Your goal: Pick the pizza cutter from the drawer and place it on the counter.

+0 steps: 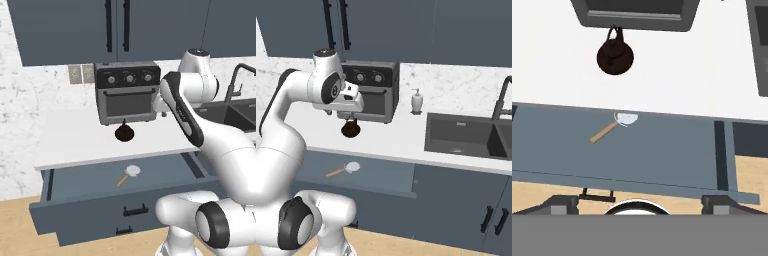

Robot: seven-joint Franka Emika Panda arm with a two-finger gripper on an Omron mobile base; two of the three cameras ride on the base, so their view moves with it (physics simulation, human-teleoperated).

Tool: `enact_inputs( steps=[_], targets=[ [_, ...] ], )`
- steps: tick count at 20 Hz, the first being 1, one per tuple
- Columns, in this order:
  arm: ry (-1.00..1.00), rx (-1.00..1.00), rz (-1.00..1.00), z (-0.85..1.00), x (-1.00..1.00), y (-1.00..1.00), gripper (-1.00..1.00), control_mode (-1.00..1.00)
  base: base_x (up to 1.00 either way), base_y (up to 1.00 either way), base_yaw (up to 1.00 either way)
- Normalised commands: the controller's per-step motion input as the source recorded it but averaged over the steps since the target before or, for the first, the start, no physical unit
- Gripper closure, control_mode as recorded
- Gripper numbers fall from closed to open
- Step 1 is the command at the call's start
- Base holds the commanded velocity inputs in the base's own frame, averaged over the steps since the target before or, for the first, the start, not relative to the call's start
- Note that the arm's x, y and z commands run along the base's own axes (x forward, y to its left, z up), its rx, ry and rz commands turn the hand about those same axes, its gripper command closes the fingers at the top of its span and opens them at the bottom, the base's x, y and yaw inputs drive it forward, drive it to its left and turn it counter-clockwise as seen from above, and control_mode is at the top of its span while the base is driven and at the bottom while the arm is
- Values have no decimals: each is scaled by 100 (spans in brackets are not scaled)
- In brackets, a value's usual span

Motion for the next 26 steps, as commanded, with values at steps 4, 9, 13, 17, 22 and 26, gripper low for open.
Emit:
enact_inputs(
  steps=[4, 9, 13, 17, 22, 26],
  targets=[
    [0, 0, 0, 0, 0, 0, -100, 100, -67, 16, 0],
    [0, 0, 0, 0, 0, 0, -100, 100, -8, 42, 0],
    [0, 0, 0, 0, 0, 0, -100, 100, 0, 71, 0],
    [0, 0, 0, 0, 0, 0, -100, 100, 7, 52, 0],
    [0, 0, 0, 0, 0, 0, -100, 100, 15, 5, 0],
    [0, 0, 0, 0, 0, 0, -100, 100, 25, 0, 0]
  ],
)
